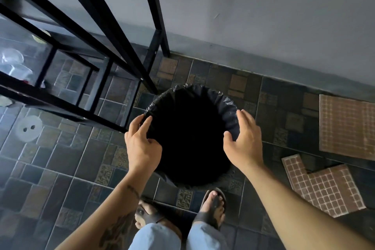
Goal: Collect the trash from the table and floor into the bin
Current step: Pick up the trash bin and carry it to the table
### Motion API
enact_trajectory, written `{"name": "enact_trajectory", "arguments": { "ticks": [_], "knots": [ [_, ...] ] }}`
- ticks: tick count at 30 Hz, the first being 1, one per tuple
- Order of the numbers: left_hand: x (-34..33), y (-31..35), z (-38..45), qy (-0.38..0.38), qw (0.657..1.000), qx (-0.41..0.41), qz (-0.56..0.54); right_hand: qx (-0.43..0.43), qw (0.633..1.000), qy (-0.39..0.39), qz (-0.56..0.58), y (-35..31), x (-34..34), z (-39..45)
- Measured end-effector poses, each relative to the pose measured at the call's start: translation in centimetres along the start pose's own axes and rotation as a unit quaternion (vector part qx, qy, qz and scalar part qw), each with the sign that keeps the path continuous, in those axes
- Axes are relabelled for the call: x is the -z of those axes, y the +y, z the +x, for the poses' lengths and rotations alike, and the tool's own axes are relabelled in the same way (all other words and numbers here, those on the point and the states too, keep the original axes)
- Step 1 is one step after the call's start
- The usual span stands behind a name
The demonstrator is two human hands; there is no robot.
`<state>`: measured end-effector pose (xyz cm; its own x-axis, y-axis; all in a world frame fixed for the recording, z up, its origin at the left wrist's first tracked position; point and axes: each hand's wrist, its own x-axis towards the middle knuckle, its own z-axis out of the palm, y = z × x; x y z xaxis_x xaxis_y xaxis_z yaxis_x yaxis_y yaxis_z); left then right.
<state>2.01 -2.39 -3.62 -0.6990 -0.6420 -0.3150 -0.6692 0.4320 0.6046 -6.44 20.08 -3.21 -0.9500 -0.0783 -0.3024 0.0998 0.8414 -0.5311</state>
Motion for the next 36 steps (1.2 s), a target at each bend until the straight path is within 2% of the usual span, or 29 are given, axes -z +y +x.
{"name": "enact_trajectory", "arguments": {
  "ticks": [5, 10, 15, 18, 23, 27, 36],
  "knots": [
    [7.2, 4.5, -1.8, 0.003, 0.998, -0.01, -0.057, 0.016, 0.998, 0.043, 0.043, -4.4, 5.9, -3.1],
    [18.0, 11.4, -4.7, -0.018, 0.99, -0.018, -0.137, 0.035, 0.989, 0.114, 0.086, -12.2, 15.0, -6.4],
    [27.2, 15.0, -7.4, -0.028, 0.981, -0.08, -0.176, 0.067, 0.98, 0.153, 0.11, -18.4, 22.4, -9.6],
    [31.5, 17.0, -9.3, -0.006, 0.972, -0.113, -0.208, 0.084, 0.977, 0.141, 0.136, -21.0, 25.7, -11.5],
    [36.7, 20.4, -13.5, 0.065, 0.94, -0.079, -0.327, 0.13, 0.973, 0.099, 0.165, -24.6, 29.4, -14.7],
    [40.0, 21.8, -17.0, 0.119, 0.932, -0.086, -0.331, 0.198, 0.965, 0.078, 0.153, -27.3, 32.5, -16.2],
    [45.4, 24.2, -25.2, 0.164, 0.906, -0.02, -0.389, 0.339, 0.932, 0.061, 0.114, -32.3, 37.0, -17.3]
  ]
}}
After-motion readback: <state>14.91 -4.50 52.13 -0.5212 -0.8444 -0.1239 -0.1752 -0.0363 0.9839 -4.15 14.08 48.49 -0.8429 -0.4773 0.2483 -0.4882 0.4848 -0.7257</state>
